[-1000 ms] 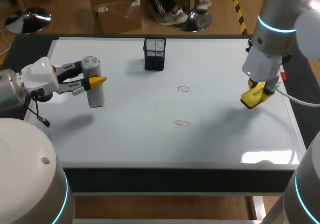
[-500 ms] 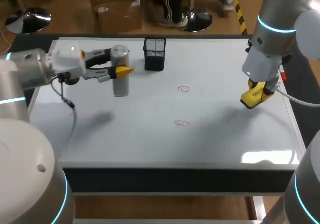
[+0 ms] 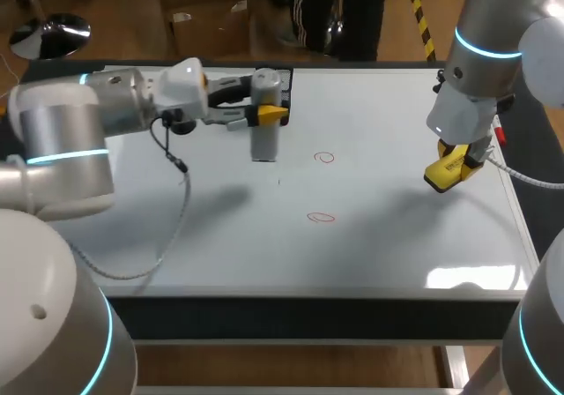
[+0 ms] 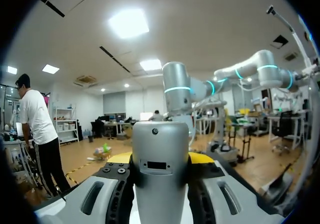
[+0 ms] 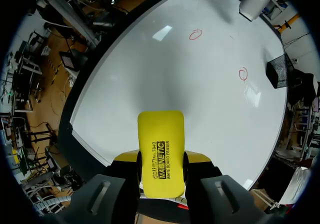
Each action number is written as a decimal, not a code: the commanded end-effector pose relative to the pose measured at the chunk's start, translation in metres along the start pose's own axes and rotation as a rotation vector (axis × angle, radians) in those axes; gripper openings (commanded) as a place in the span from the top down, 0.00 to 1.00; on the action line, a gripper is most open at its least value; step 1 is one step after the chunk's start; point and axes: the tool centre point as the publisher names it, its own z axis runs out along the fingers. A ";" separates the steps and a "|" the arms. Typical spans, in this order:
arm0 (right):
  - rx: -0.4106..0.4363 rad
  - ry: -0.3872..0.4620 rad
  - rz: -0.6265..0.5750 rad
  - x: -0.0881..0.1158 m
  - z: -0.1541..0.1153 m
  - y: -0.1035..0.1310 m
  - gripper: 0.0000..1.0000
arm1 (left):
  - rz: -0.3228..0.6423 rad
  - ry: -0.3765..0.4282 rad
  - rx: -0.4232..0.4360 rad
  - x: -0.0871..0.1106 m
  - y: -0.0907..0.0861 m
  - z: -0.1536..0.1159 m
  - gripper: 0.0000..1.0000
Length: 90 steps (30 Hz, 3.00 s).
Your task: Pick up the inspection probe, press it on each red-marked spot on the whiteboard one by one, put down the probe, pick up the eraser, and wipe off all the red marks.
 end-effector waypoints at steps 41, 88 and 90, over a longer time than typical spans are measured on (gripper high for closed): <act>0.002 0.002 -0.002 0.000 0.000 -0.001 1.00 | -0.044 0.132 -0.004 -0.054 0.089 0.116 1.00; 0.002 0.002 -0.002 0.000 0.000 -0.001 1.00 | 0.034 0.203 -0.087 -0.054 0.103 0.104 1.00; 0.002 0.002 -0.002 0.000 0.000 -0.001 1.00 | 0.034 0.205 -0.088 -0.054 0.102 0.104 1.00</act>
